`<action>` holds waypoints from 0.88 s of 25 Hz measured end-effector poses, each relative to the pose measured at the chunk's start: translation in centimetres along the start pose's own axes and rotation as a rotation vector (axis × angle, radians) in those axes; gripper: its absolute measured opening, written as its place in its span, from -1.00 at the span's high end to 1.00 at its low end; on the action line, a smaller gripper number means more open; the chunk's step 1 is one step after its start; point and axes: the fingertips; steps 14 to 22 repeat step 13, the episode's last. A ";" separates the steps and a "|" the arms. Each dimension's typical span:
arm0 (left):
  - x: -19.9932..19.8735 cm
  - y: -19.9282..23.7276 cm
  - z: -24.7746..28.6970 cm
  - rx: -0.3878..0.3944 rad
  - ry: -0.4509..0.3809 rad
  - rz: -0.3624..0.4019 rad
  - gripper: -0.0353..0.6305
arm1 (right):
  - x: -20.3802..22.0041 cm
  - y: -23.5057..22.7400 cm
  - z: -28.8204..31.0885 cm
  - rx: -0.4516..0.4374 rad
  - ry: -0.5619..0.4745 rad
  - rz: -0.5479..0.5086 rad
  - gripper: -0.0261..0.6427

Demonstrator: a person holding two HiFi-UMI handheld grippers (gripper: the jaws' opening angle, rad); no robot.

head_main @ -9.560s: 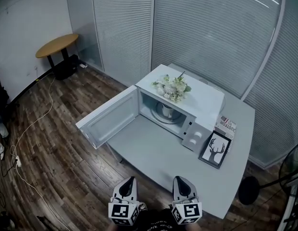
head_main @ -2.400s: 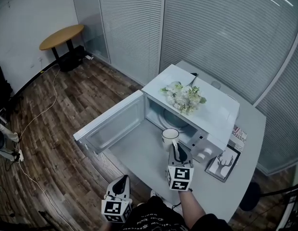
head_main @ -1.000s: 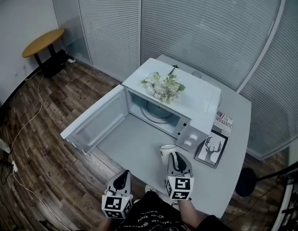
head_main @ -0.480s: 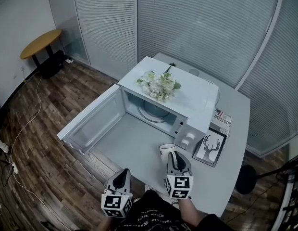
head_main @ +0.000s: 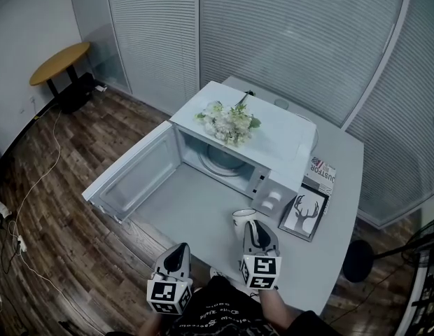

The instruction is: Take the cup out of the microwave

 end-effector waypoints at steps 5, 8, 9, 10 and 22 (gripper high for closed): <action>0.0 -0.3 -0.2 0.005 -0.002 0.005 0.88 | -0.3 0.0 -0.3 -0.001 -0.010 -0.002 0.73; 0.0 -0.4 -0.2 0.006 -0.004 0.007 0.88 | -0.3 0.0 -0.4 -0.003 -0.012 -0.003 0.73; 0.0 -0.5 -0.2 0.006 -0.005 0.007 0.88 | -0.3 0.0 -0.5 -0.004 -0.012 -0.003 0.73; 0.0 -0.5 -0.3 0.006 -0.007 0.006 0.88 | -0.3 0.0 -0.5 -0.004 -0.012 -0.003 0.73; 0.0 -0.5 -0.4 0.004 -0.011 0.005 0.88 | -0.2 0.0 -0.6 -0.004 -0.013 -0.002 0.73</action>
Point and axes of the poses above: the fingertips, and each gripper's own axes: z forward along the fingers, y to its left, x out of its underside, and after that the axes turned 12 degrees about -z, right-handed
